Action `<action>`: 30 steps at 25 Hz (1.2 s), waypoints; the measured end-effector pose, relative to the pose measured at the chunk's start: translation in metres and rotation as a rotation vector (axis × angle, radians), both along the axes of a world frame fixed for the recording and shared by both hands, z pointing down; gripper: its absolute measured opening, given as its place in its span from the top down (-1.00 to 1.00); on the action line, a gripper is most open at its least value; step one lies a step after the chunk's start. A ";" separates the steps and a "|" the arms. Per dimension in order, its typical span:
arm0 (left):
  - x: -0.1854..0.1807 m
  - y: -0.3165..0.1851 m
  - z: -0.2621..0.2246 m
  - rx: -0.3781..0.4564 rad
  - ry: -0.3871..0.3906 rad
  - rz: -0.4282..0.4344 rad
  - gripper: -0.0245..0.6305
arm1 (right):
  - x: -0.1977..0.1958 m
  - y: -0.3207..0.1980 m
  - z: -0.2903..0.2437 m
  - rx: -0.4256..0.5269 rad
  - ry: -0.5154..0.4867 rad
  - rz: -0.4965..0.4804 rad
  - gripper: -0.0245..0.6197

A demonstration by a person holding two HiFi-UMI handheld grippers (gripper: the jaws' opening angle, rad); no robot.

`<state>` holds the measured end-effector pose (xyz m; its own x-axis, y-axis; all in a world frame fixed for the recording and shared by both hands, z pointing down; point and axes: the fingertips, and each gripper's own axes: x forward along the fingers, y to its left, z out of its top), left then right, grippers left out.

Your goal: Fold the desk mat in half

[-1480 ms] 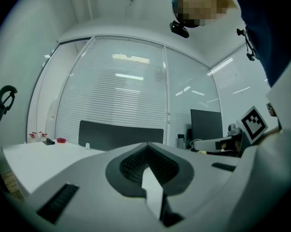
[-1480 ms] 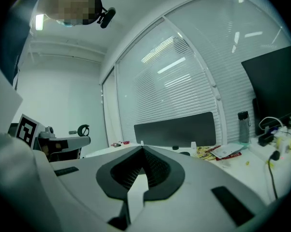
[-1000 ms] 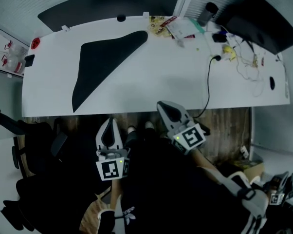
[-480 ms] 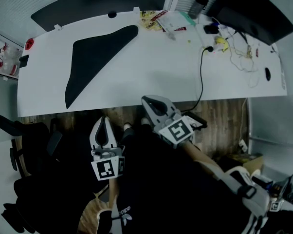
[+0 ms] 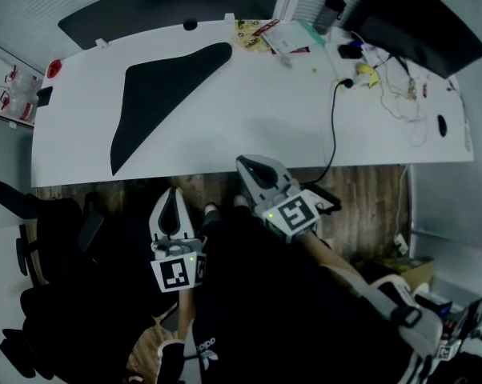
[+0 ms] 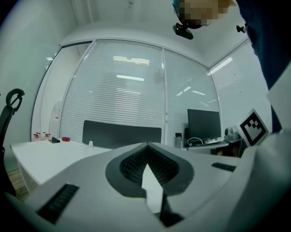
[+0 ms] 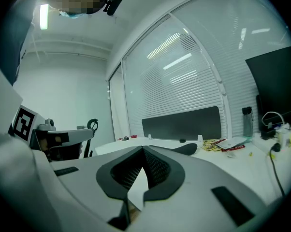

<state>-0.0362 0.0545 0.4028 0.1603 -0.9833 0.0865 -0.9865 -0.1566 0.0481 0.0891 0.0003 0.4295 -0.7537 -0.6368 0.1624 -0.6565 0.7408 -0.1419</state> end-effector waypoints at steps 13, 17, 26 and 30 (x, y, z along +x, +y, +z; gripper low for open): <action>-0.006 -0.003 -0.008 0.044 0.007 0.017 0.92 | -0.002 0.000 -0.003 0.002 -0.002 0.026 0.91; -0.008 -0.003 -0.010 0.057 0.009 0.015 0.92 | -0.003 0.001 -0.004 0.001 0.000 0.030 0.91; -0.016 -0.002 -0.009 0.043 0.030 -0.015 0.92 | -0.009 0.001 -0.002 0.003 0.011 0.018 0.91; -0.018 0.000 -0.007 0.048 0.003 -0.001 0.92 | -0.009 0.000 -0.002 -0.005 0.011 0.016 0.91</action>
<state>-0.0546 0.0543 0.3962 0.1592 -0.9865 0.0392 -0.9866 -0.1575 0.0436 0.0798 0.0006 0.4271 -0.7414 -0.6482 0.1738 -0.6700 0.7294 -0.1379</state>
